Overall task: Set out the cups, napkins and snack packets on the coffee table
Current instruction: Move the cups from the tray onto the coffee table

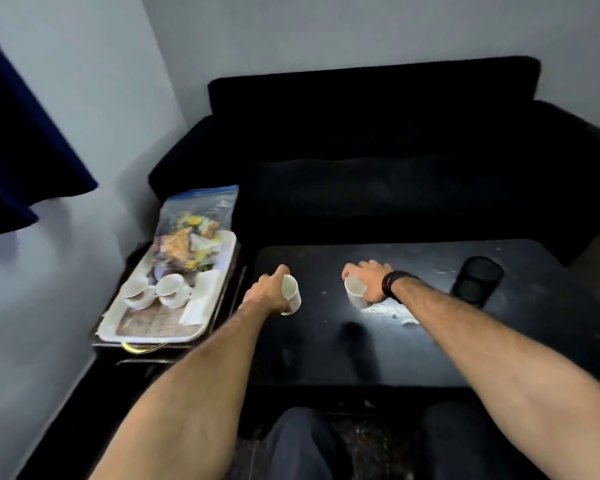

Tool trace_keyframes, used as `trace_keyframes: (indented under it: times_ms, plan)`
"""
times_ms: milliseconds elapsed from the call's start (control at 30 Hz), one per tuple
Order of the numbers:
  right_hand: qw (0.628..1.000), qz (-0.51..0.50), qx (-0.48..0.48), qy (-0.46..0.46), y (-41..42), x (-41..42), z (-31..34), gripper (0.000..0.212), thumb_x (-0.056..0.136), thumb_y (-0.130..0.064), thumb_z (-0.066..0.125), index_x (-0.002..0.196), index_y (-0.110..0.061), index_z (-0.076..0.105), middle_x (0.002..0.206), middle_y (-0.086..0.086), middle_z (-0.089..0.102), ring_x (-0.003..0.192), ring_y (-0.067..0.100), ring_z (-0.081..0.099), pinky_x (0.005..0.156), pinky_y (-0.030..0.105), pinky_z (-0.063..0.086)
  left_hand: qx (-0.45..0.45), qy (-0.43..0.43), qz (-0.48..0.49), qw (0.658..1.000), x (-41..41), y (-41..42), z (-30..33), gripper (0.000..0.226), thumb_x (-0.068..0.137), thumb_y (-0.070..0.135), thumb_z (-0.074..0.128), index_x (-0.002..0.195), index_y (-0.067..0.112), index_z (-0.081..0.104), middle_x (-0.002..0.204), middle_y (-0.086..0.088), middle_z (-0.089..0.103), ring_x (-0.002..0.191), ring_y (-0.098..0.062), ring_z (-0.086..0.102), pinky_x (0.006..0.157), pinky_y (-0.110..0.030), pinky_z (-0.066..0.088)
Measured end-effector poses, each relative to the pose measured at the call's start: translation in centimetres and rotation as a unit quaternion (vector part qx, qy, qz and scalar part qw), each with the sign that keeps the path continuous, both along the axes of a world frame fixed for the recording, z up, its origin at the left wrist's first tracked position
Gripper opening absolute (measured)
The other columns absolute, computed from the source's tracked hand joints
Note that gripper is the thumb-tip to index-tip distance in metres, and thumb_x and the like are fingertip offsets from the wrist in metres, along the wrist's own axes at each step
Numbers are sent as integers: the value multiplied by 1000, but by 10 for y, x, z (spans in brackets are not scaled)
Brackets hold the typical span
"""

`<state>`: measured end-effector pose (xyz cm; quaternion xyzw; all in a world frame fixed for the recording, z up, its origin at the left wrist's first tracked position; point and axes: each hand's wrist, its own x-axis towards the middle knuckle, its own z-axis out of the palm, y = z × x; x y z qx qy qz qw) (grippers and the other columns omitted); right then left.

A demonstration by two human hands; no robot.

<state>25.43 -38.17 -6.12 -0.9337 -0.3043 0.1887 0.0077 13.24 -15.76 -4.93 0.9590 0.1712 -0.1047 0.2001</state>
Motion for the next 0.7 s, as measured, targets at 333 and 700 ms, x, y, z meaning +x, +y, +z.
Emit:
trace_keyframes:
  times_ms: [333,700]
  plan:
    - [997,-29,40,64,-81,9,-74,66,68,11,55,117,-32,46,119,2,42,116,26,43,89,40,44,21,79,-107,991,39,-96,-80,58,79,29,69,127,31,37,123,-11,50,110,-35,57,89,-46,50]
    - [908,-353,224,-33,-85,-20,-93,119,39,-72,78,134,-17,35,130,4,40,121,25,45,91,39,47,-190,-42,138,971,27,-111,-101,87,59,52,80,130,19,41,122,2,55,109,-21,58,89,-32,51]
